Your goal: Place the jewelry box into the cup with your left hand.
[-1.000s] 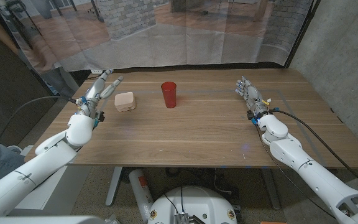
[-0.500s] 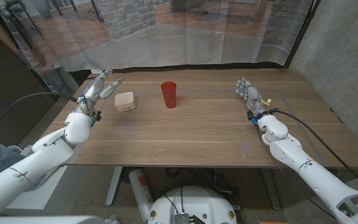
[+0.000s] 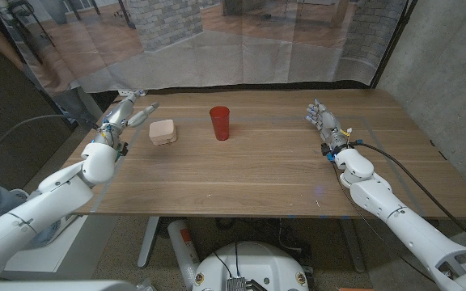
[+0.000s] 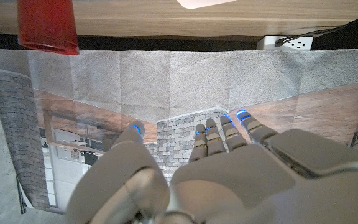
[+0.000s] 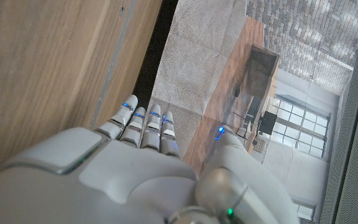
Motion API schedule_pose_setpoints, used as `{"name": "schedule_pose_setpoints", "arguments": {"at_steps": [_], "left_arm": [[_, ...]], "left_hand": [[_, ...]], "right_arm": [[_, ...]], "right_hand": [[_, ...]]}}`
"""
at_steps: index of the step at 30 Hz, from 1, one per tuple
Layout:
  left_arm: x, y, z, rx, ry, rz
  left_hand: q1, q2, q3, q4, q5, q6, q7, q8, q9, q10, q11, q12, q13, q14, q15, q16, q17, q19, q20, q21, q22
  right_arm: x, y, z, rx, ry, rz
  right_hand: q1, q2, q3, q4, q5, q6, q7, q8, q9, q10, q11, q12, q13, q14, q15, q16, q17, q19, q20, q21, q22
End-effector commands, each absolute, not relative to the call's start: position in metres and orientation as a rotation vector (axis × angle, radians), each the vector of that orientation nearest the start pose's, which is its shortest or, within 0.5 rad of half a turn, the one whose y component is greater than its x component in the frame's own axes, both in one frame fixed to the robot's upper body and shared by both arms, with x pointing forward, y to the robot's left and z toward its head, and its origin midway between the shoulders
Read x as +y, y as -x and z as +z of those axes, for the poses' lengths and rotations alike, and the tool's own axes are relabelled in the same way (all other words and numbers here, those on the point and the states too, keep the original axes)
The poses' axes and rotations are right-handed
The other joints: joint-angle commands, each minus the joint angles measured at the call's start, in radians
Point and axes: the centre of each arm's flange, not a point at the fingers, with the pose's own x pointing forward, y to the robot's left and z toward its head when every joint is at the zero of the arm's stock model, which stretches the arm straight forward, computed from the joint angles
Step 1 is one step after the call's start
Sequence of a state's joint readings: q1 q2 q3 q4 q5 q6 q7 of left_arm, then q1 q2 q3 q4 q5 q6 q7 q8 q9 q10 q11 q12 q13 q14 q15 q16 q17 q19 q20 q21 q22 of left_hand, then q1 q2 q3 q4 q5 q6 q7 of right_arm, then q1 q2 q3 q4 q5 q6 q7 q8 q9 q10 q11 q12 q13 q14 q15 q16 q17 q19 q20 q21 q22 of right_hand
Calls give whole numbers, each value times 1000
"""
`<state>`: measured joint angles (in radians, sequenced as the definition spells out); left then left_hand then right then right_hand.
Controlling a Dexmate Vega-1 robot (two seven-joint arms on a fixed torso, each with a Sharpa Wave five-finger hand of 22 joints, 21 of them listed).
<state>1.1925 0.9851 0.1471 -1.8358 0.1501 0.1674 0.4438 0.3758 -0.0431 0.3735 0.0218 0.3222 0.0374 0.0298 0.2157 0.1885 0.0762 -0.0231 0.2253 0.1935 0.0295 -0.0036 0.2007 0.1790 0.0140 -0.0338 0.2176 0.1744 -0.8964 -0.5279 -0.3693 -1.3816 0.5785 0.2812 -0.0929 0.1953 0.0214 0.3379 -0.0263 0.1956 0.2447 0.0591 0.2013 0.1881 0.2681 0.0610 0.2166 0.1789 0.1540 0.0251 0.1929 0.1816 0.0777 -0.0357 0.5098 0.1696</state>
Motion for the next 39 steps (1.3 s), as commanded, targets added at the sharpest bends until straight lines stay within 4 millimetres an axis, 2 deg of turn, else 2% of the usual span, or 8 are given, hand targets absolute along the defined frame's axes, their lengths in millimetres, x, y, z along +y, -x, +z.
{"name": "schedule_pose_setpoints", "arguments": {"at_steps": [1,27,35,39], "left_arm": [[410,-537,21,-586,-1083,448],[413,-535,30,-498,-1231,450],[413,-538,34,-471,-1259,473],[411,-541,35,-457,-1282,473]], "left_hand": [[19,-6,2,-14,6,-19,0,-7,3,-8,0,-4,2,4,12,-6,5,-2,-1,-7,4],[85,-57,-11,-69,15,-104,-8,-30,5,-65,4,-25,6,-32,31,-16,9,-21,23,-19,5],[106,-79,-20,-87,18,-124,-23,-29,6,-79,8,-26,7,-43,40,-16,10,-16,52,-17,5],[112,-86,-22,-93,20,-127,-29,-28,7,-83,10,-27,8,-44,43,-15,10,-15,58,-17,5]], "right_arm": [[-285,-643,-35,-599,1,122],[-280,-648,-31,-611,-3,132],[-281,-647,-29,-617,3,134],[-280,-647,-28,-616,4,133]], "right_hand": [[9,8,2,-3,-1,11,-2,0,3,3,1,-2,4,7,4,3,3,13,-2,-7,5],[9,9,1,-5,-1,11,-2,-1,3,3,1,-3,4,8,6,2,3,15,-2,-16,6],[9,9,0,-6,-1,12,-3,-1,3,4,1,-3,4,8,6,2,3,16,-1,-18,6],[8,9,0,-6,-1,12,-3,-1,3,4,-1,-3,4,8,6,2,3,17,-1,-19,6]]}}
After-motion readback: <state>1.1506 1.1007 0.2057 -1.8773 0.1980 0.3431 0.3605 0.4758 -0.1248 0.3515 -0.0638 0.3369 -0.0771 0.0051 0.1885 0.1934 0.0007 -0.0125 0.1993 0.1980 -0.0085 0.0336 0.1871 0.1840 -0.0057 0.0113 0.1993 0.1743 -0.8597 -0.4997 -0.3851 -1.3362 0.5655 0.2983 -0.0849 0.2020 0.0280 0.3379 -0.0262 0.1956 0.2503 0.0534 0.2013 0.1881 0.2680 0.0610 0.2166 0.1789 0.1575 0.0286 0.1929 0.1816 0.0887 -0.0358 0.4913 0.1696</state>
